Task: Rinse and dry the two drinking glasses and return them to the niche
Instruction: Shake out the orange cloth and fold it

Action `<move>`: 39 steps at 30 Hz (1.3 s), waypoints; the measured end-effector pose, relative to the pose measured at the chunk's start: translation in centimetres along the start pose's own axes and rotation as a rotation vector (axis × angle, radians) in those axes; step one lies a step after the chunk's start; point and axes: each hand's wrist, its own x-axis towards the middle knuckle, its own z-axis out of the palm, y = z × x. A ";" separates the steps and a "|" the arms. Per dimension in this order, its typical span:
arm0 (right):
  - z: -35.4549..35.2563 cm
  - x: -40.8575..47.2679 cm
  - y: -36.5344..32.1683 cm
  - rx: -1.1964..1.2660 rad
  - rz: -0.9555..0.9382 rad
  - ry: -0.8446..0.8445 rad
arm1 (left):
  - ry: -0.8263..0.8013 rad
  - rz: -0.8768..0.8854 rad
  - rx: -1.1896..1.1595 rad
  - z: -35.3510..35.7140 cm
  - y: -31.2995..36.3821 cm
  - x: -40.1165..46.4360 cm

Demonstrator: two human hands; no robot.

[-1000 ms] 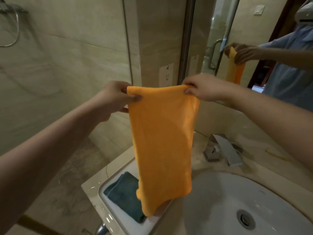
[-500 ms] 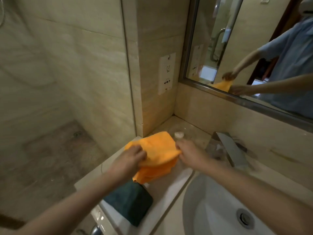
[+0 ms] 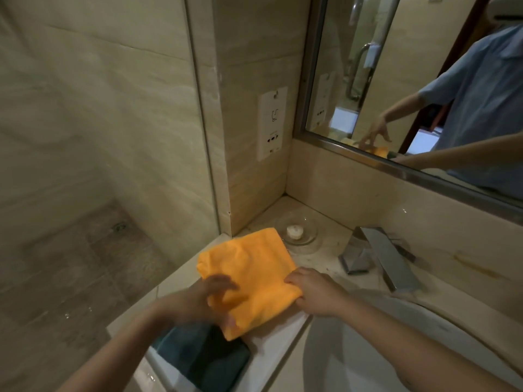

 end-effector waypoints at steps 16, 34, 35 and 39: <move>-2.4 0.3 0.9 0.263 -0.014 0.394 | 0.809 -0.197 -0.576 0.4 -0.1 4.9; 4.1 3.5 -6.1 0.025 0.154 -0.039 | 0.509 -0.162 0.202 2.9 -1.1 6.2; 3.5 3.5 -5.8 0.031 0.186 -0.036 | 0.540 -0.167 0.102 2.5 -1.4 5.7; 1.1 1.9 -4.8 0.339 0.575 0.291 | 0.538 -0.196 -0.099 1.4 -2.6 3.4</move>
